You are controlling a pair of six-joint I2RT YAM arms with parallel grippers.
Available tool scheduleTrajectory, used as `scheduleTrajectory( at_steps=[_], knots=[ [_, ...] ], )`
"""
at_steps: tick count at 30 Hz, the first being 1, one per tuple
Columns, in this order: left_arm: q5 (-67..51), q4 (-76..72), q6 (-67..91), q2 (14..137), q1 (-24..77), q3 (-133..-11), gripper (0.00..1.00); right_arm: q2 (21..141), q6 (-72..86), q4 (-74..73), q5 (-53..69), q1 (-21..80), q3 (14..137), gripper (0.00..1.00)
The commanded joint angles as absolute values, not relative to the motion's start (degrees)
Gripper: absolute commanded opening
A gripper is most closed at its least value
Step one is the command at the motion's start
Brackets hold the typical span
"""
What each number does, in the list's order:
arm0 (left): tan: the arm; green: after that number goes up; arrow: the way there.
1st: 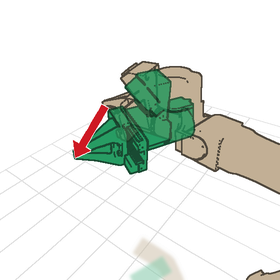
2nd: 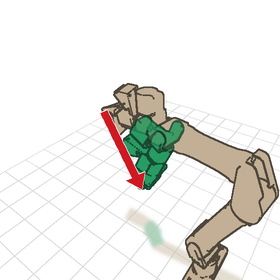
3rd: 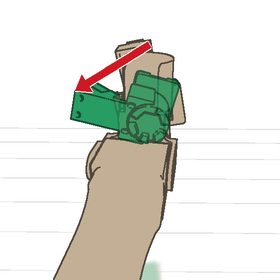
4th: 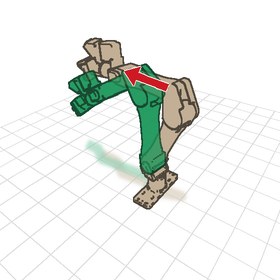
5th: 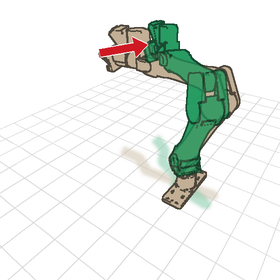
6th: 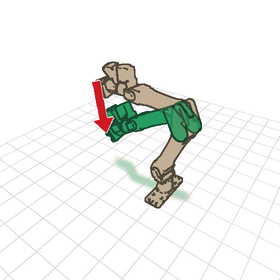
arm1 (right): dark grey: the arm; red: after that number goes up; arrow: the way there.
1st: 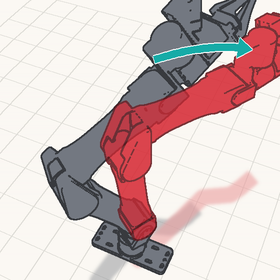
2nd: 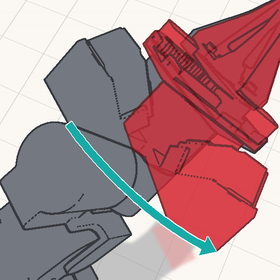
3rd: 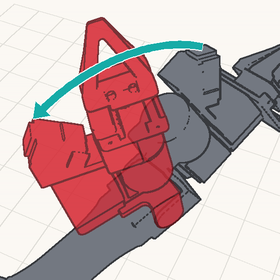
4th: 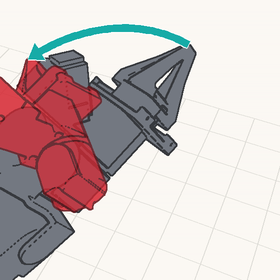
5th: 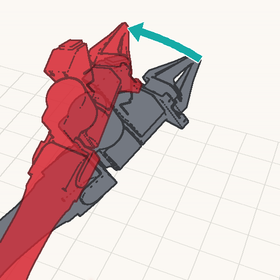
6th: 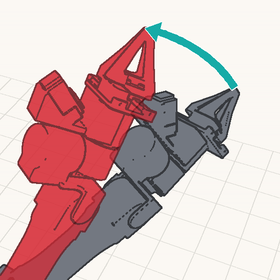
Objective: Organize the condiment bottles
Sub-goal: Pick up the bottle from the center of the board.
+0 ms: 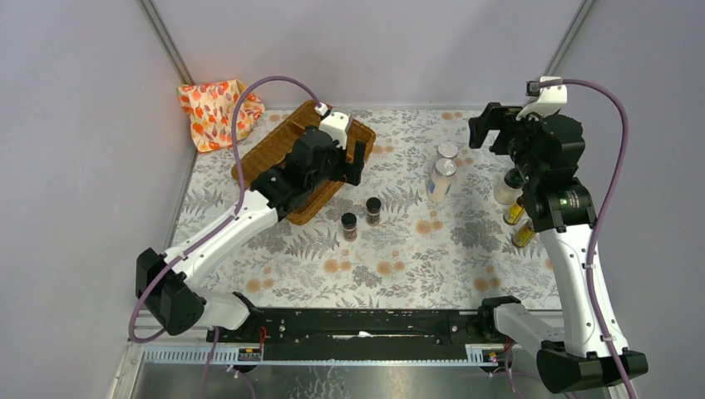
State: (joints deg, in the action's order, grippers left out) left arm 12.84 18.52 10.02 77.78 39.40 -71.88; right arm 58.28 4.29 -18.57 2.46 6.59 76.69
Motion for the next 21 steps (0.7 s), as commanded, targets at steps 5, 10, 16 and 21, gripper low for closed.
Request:
scheduleTrajectory(
  at_steps=[5, 10, 16, 21],
  knots=[
    [3.57, 10.88, 5.61, 85.81, 39.73, -77.19, 0.99, 55.31, 10.97, -18.07, -12.11, 6.41, 72.14, 1.0],
    [0.42, 8.14, 3.91, 91.88, 39.73, -81.42, 0.99, 56.69, 11.91, -21.91, -13.73, 6.42, 72.2, 1.0],
    [-7.07, 5.06, 3.37, 99.46, 39.73, -88.56, 0.99, 57.1, 13.37, -23.95, -13.84, 6.42, 70.46, 1.0],
    [-13.4, 5.01, 4.76, 106.95, 39.71, -96.41, 0.99, 55.47, 13.7, -22.17, -13.46, 6.42, 66.58, 1.0]
  ],
)
